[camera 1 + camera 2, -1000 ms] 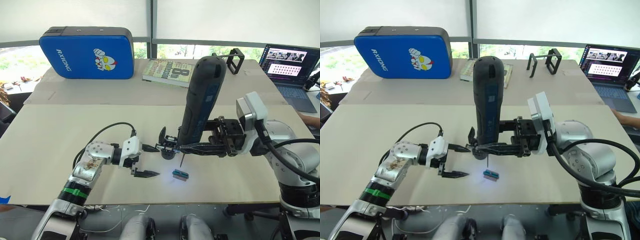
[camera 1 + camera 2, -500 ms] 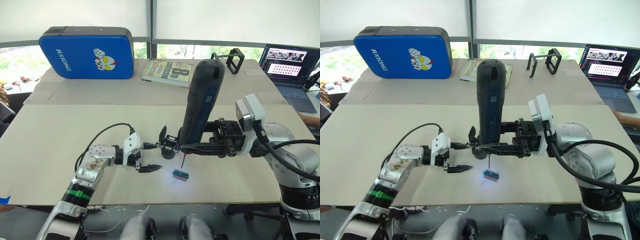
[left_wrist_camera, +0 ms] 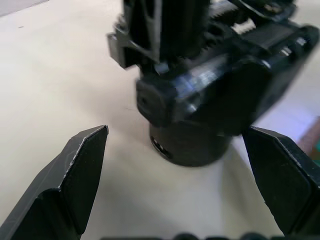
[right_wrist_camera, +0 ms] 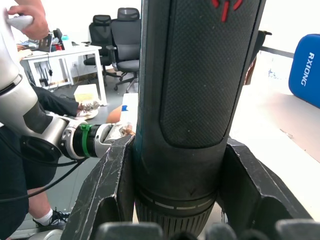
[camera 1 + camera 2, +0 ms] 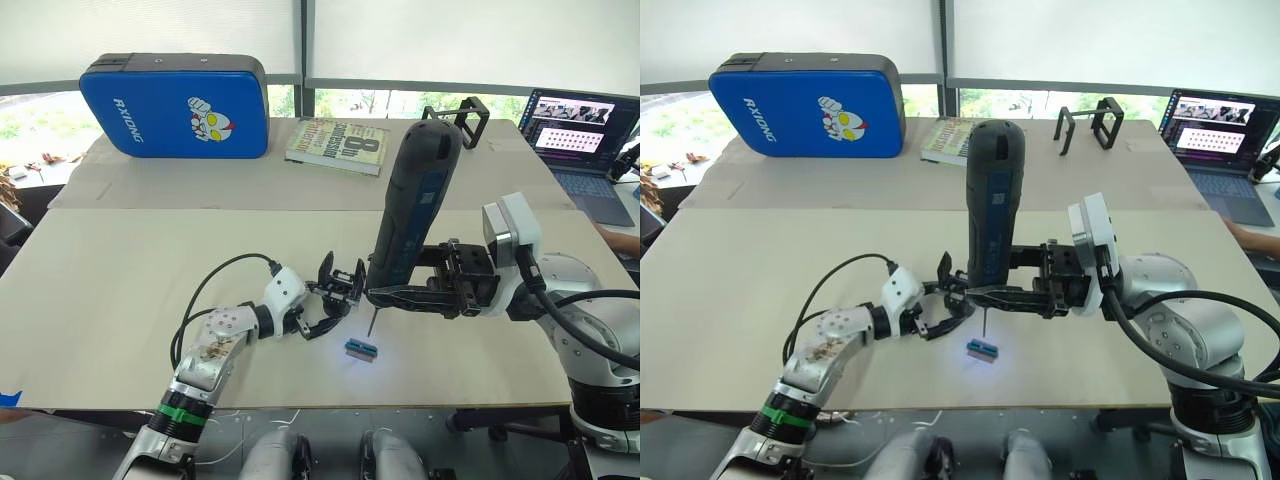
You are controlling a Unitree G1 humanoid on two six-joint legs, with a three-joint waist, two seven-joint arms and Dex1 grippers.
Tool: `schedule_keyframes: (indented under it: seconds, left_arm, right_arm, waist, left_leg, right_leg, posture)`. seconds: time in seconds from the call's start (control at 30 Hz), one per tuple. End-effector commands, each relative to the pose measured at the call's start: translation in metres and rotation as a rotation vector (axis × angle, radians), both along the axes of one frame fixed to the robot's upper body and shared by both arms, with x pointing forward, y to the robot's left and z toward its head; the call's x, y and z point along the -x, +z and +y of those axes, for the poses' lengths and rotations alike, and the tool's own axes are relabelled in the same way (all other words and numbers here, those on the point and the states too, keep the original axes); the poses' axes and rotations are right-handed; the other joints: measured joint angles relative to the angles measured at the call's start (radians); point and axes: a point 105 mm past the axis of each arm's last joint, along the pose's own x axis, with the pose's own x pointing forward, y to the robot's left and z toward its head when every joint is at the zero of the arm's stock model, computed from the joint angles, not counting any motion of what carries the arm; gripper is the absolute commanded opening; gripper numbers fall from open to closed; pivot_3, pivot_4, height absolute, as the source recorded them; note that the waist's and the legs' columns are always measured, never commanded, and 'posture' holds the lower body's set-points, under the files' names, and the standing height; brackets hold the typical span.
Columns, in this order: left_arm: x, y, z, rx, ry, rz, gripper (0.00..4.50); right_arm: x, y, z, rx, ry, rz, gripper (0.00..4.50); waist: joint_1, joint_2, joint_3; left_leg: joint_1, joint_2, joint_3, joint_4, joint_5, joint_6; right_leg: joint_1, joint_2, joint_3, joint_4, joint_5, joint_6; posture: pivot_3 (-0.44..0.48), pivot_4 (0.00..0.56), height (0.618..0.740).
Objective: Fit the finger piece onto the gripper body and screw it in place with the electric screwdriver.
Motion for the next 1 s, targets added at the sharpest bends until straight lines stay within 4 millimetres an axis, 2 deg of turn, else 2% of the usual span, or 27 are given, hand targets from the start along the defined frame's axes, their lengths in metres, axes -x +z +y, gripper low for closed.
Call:
schedule_keyframes:
  seconds: [0.03, 0.17, 0.27, 0.37, 0.4, 0.5, 0.67, 0.73, 0.83, 0.93, 1.0]
  left_arm:
    - [0.005, 0.011, -0.013, 0.054, -0.070, -0.002, 4.50]
    - [-0.006, 0.006, -0.014, 0.022, -0.052, -0.006, 4.50]
    - [-0.016, 0.003, -0.011, -0.015, -0.042, -0.033, 3.75]
    - [-0.019, 0.006, -0.010, -0.022, -0.093, -0.067, 2.46]
    - [-0.019, 0.010, -0.010, -0.010, -0.140, -0.084, 2.34]
    - [-0.015, 0.032, -0.008, 0.065, -0.346, -0.162, 2.35]
    - [-0.028, 0.046, 0.000, 0.004, -0.520, -0.228, 2.35]
    - [-0.034, 0.044, 0.001, -0.039, -0.546, -0.224, 2.35]
    - [-0.044, 0.030, 0.007, -0.135, -0.523, -0.201, 2.35]
    - [-0.048, 0.019, 0.012, -0.158, -0.501, -0.138, 2.35]
    - [-0.054, 0.012, 0.015, -0.158, -0.446, -0.078, 3.39]
  right_arm:
    - [0.007, 0.015, -0.003, -0.040, 0.008, -0.077, 1.94]
    - [0.007, 0.015, -0.004, -0.040, 0.002, -0.078, 1.94]
    - [0.007, 0.015, -0.004, -0.038, -0.003, -0.080, 1.94]
    - [0.007, 0.016, -0.005, -0.036, -0.012, -0.084, 1.94]
    - [0.007, 0.016, -0.006, -0.035, -0.014, -0.084, 1.94]
    - [0.009, 0.016, -0.007, -0.030, -0.016, -0.082, 1.94]
    - [0.015, 0.013, -0.008, -0.009, -0.006, -0.071, 1.94]
    - [0.017, 0.012, -0.008, -0.004, -0.006, -0.068, 1.94]
    - [0.018, 0.012, -0.008, -0.002, -0.014, -0.068, 1.94]
    - [0.018, 0.013, -0.008, -0.008, -0.029, -0.070, 1.94]
    - [0.018, 0.014, -0.008, -0.012, -0.035, -0.070, 1.94]
  waist:
    - [0.000, 0.000, 0.000]
    - [0.003, 0.000, 0.000]
    - [0.003, 0.000, 0.000]
    - [0.004, 0.000, 0.000]
    - [0.004, 0.000, 0.000]
    - [0.004, 0.000, 0.000]
    - [0.009, -0.002, 0.001]
    - [0.008, -0.002, 0.001]
    - [0.005, -0.002, 0.001]
    - [-0.003, -0.003, 0.002]
    - [-0.006, -0.003, 0.002]
  left_leg:
    - [0.000, 0.000, 0.000, 0.000, 0.000, 0.000]
    - [0.000, 0.000, 0.000, 0.000, 0.000, 0.000]
    - [0.000, 0.000, 0.000, 0.000, 0.000, 0.000]
    - [0.000, 0.000, 0.000, 0.000, 0.000, 0.000]
    - [0.000, 0.000, 0.000, 0.000, 0.000, 0.000]
    - [0.000, 0.000, 0.000, 0.000, 0.000, 0.000]
    - [-0.004, 0.000, 0.000, 0.001, 0.000, 0.000]
    - [-0.005, 0.000, 0.000, 0.003, 0.000, 0.000]
    - [-0.005, 0.000, 0.000, 0.005, -0.002, 0.004]
    - [-0.006, 0.000, 0.000, 0.005, -0.003, 0.006]
    - [-0.008, 0.000, 0.000, 0.006, -0.004, 0.007]
  right_leg:
    - [0.000, 0.000, 0.000, 0.000, 0.000, 0.000]
    - [0.000, 0.000, 0.000, 0.000, 0.000, 0.000]
    - [0.000, 0.000, 0.000, 0.000, 0.000, 0.000]
    - [0.000, 0.000, 0.000, 0.000, 0.000, 0.000]
    - [0.000, 0.000, 0.000, 0.000, 0.000, 0.000]
    - [-0.001, 0.000, 0.000, 0.000, 0.000, 0.000]
    - [-0.003, 0.001, -0.003, -0.001, 0.000, 0.000]
    - [-0.003, 0.001, -0.003, -0.002, 0.001, 0.000]
    - [-0.001, 0.001, -0.003, -0.003, 0.002, 0.002]
    - [-0.001, 0.002, -0.002, -0.007, 0.004, 0.004]
    - [-0.001, 0.006, -0.002, -0.008, 0.005, 0.006]
  posture:
    - [0.000, 0.150, 0.740]
    - [0.000, 0.150, 0.740]
    - [0.000, 0.150, 0.740]
    - [0.000, 0.150, 0.740]
    - [0.000, 0.150, 0.740]
    - [0.000, 0.150, 0.740]
    - [0.000, 0.150, 0.740]
    - [0.000, 0.150, 0.740]
    - [0.000, 0.150, 0.740]
    - [0.000, 0.150, 0.740]
    - [0.000, 0.150, 0.740]
